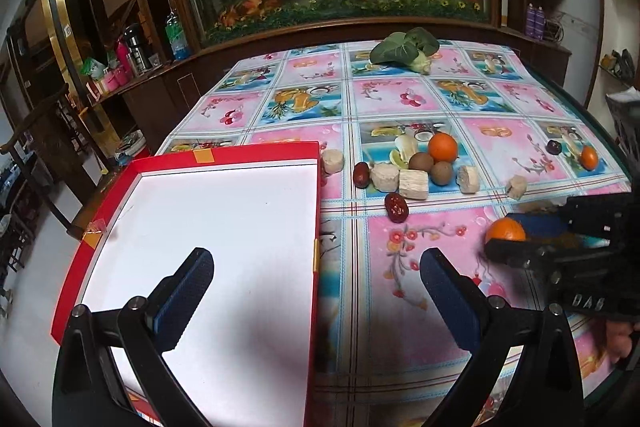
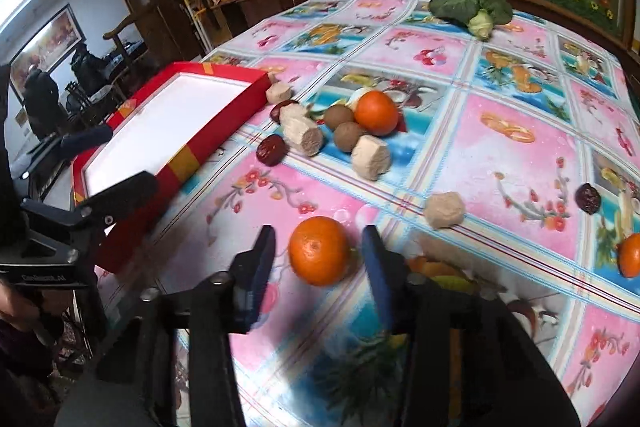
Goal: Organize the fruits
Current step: 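Grasp an orange on the tablecloth with the right tool, then grasp another orange with the left tool while the right tool holds its orange, then carry both oranges over the white tray and open both tools to drop them, then grasp a third orange with the right tool while the left tool returns to the table, then grasp a beige cube with the left tool while the right tool holds the orange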
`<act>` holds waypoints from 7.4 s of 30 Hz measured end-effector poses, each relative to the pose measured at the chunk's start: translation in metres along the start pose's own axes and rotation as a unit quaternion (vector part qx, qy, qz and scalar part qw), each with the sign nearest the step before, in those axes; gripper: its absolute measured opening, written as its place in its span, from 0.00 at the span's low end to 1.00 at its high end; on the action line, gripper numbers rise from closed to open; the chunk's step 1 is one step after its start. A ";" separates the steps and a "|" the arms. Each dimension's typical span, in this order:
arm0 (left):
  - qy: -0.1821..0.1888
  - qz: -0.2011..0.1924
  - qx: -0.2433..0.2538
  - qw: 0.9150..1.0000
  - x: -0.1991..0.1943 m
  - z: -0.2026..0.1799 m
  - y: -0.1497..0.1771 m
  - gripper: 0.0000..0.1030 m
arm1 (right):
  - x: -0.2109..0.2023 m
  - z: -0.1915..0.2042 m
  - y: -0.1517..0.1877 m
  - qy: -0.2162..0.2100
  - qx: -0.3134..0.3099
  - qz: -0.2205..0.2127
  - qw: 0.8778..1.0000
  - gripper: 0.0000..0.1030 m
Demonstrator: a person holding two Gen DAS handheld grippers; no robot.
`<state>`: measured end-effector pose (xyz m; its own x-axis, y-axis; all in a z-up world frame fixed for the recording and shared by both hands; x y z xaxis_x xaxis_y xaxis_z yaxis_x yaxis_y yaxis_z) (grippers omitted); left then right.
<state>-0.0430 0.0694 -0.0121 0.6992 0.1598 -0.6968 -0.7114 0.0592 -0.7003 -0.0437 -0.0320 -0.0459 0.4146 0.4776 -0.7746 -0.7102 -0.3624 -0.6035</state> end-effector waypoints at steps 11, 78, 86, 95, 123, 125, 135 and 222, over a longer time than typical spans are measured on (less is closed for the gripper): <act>0.012 0.011 0.023 1.000 0.032 -0.030 -0.035 0.99 | -0.008 -0.014 -0.005 -0.003 0.024 -0.017 1.000 0.35; -0.039 -0.021 -0.119 0.992 0.019 0.103 0.002 0.32 | 0.034 0.120 -0.094 -0.108 0.080 -0.108 0.985 0.35; -0.056 0.023 -0.149 0.987 0.036 0.130 0.038 0.32 | 0.058 0.144 -0.075 -0.114 0.033 -0.059 0.991 0.35; -0.076 0.023 -0.162 0.984 0.029 0.138 0.042 0.69 | 0.068 0.155 -0.063 -0.121 0.004 -0.018 0.992 0.41; -0.129 0.057 -0.082 0.987 0.036 0.150 0.038 0.77 | -0.120 -0.079 -0.087 -0.060 0.151 -0.252 0.954 0.78; -0.139 0.051 -0.079 0.986 0.033 0.148 0.035 0.77 | -0.132 -0.118 -0.074 -0.042 0.182 -0.250 0.950 0.78; 0.020 -0.028 -0.054 0.998 -0.004 0.040 -0.016 0.78 | -0.122 -0.229 -0.014 0.026 0.312 -0.124 0.942 0.61; 0.195 -0.006 0.035 0.980 0.001 -0.088 -0.017 0.20 | -0.072 -0.231 0.002 0.176 0.272 -0.042 0.945 0.31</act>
<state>-0.0241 -0.0184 -0.0140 0.6721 -0.2304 -0.7037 -0.6960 0.1278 -0.7065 0.0563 -0.2524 -0.0349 0.5787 0.1565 -0.8004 -0.8137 0.1761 -0.5539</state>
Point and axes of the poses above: each gripper's, at about its wrist camera, not at the fingertips, and x roughly the way its jaws point, z to its left, y to its underside, the point moved 9 cm from there along x, roughly the way its jaws point, and after that the axes turned 3 degrees about y, right-handed, at the moved point
